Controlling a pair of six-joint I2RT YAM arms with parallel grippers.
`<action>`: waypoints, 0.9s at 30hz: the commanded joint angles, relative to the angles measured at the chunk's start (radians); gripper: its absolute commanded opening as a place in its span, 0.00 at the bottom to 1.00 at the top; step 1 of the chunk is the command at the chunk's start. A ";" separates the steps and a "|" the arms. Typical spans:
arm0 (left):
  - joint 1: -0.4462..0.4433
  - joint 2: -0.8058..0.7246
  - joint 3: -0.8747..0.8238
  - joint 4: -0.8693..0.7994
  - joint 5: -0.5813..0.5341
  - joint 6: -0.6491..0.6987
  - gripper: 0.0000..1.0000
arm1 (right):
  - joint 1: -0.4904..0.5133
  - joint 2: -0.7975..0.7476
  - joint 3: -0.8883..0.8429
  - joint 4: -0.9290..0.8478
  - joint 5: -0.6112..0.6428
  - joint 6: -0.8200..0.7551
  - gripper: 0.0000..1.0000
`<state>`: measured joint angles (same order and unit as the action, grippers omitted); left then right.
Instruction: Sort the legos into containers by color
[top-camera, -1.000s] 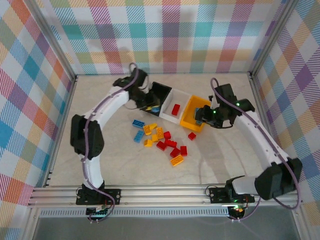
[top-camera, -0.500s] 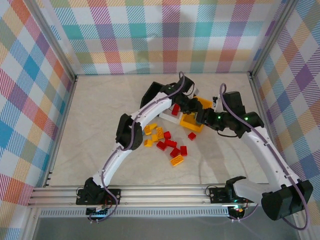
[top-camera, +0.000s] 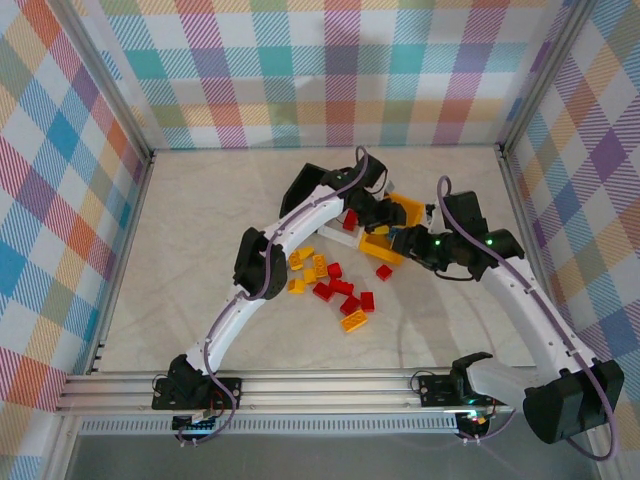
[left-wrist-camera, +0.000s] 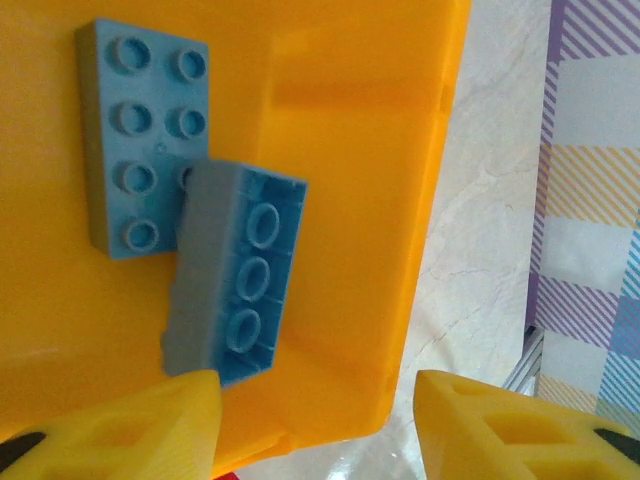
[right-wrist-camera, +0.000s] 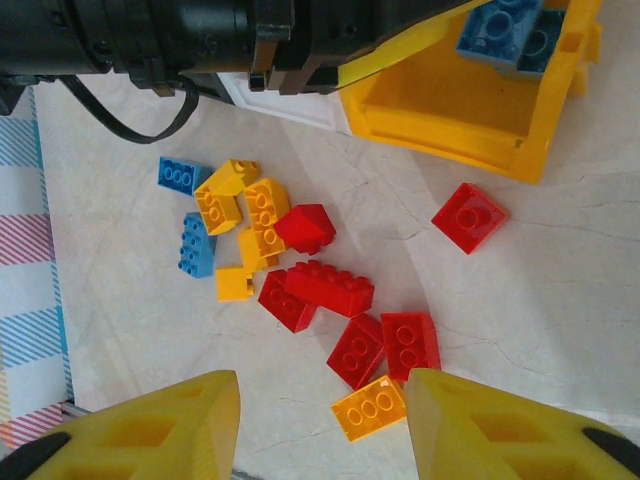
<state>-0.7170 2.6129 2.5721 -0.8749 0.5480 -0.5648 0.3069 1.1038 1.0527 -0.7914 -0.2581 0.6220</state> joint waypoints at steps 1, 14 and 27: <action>0.012 -0.110 0.025 -0.098 -0.039 0.051 0.55 | -0.004 0.018 0.004 -0.096 0.029 0.019 0.49; 0.106 -0.822 -0.834 -0.036 -0.329 0.108 0.67 | 0.144 0.280 -0.085 -0.124 0.020 0.055 0.61; 0.186 -1.215 -1.398 0.020 -0.371 0.022 0.75 | 0.217 0.560 0.031 -0.051 0.035 -0.034 0.60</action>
<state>-0.5446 1.4445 1.1812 -0.8867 0.1951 -0.5194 0.5148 1.6337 1.0374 -0.8593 -0.2268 0.6159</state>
